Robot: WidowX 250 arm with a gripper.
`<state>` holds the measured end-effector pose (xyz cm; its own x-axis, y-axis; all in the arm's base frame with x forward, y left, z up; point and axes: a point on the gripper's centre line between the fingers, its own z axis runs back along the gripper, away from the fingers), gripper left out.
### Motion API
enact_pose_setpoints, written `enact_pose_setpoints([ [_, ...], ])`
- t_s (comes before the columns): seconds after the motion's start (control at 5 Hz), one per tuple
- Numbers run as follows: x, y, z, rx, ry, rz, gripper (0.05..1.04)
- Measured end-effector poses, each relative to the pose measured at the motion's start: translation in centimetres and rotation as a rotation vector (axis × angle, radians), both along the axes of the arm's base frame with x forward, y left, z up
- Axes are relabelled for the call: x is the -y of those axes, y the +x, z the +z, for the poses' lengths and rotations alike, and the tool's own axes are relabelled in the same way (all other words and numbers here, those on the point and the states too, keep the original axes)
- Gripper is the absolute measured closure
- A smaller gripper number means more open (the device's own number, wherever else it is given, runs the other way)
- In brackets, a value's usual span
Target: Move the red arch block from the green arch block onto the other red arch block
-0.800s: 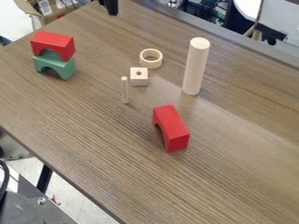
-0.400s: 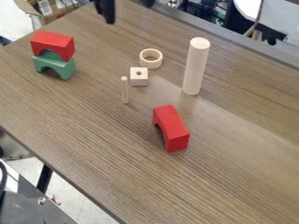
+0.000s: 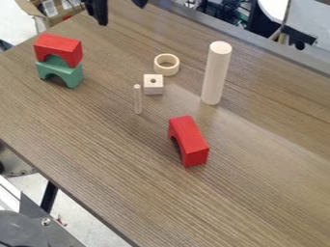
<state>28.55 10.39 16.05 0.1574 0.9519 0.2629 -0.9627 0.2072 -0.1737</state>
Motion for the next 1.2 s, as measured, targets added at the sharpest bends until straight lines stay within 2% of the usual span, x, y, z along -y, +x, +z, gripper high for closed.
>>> enact_pose_setpoints([
  [0.4,-3.5,-0.1,-1.3,0.043,0.002,0.232,0.085],
  [0.6,-5.3,-0.6,-2.4,0.029,-0.005,0.296,0.085],
  [1.2,-9.8,-1.8,-5.3,-0.067,0.006,0.369,0.085],
])
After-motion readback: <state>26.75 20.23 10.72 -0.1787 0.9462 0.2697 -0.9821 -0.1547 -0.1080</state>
